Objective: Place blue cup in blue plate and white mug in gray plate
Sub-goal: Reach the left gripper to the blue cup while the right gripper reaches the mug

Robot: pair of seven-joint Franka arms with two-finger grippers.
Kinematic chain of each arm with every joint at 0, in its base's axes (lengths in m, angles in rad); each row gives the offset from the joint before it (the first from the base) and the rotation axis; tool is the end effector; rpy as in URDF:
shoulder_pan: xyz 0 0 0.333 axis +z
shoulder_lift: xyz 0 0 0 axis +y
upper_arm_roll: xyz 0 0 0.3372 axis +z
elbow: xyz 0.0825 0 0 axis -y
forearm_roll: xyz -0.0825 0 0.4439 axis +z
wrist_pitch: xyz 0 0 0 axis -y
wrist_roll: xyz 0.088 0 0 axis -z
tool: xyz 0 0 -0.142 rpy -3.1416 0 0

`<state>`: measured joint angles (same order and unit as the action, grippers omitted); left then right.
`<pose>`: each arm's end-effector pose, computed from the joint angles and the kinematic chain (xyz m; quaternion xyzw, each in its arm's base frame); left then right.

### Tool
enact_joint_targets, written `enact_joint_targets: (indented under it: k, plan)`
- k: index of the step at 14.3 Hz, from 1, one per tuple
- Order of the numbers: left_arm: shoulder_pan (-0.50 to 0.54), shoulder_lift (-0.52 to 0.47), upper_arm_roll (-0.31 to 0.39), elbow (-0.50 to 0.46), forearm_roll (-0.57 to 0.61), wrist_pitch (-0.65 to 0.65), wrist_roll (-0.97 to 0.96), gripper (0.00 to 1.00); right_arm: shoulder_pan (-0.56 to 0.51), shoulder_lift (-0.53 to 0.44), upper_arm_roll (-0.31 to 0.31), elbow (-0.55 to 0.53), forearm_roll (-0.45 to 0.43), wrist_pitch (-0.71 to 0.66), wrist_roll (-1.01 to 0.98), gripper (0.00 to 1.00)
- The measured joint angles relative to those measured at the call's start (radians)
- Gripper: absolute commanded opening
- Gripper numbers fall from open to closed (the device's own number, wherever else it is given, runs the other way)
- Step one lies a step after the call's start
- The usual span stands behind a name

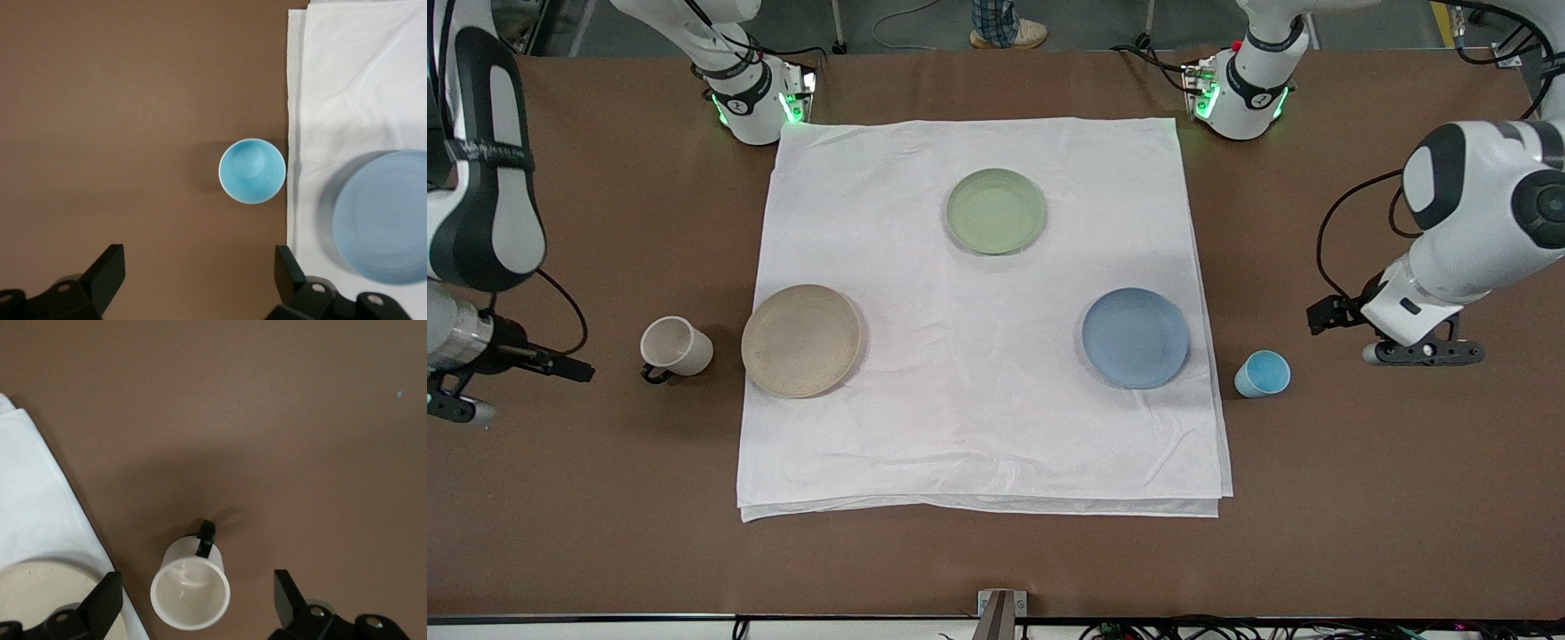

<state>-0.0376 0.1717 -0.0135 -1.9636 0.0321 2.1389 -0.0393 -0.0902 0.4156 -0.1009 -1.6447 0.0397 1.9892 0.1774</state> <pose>0.6459 -0.0306 0.3417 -0.9998 0.0144 -0.0024 0.0123 0.7086 -0.1273 0.3257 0.9815 -0.1881 -0.0344 0.0024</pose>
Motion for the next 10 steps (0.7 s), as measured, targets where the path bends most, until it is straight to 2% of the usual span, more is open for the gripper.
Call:
enact_joint_targets:
  k: [2, 5, 6, 7, 8, 10]
  plan:
    - [0.001, 0.059, 0.001, -0.021, 0.0, 0.091, -0.001, 0.76, -0.02, 0.093, -0.001, 0.0, 0.069, 0.033, 0.015, 1.0]
    - [0.002, 0.164, 0.001, -0.022, 0.0, 0.19, -0.005, 0.63, -0.029, 0.17, 0.001, -0.004, 0.083, 0.095, 0.019, 1.0]
    - [0.002, 0.193, 0.001, -0.022, 0.0, 0.214, -0.006, 0.6, -0.027, 0.176, 0.003, -0.018, 0.083, 0.129, 0.023, 0.94]
    - [0.002, 0.219, 0.001, -0.021, 0.0, 0.233, -0.009, 0.52, -0.026, 0.177, 0.005, -0.042, 0.083, 0.164, 0.027, 0.85]
    - [0.002, 0.239, 0.001, -0.02, 0.0, 0.247, -0.01, 0.4, -0.025, 0.178, 0.005, -0.065, 0.083, 0.187, 0.029, 0.73]
    - [0.001, 0.264, -0.001, -0.018, 0.0, 0.263, -0.012, 0.09, -0.025, 0.178, 0.005, -0.101, 0.083, 0.195, 0.031, 0.45]
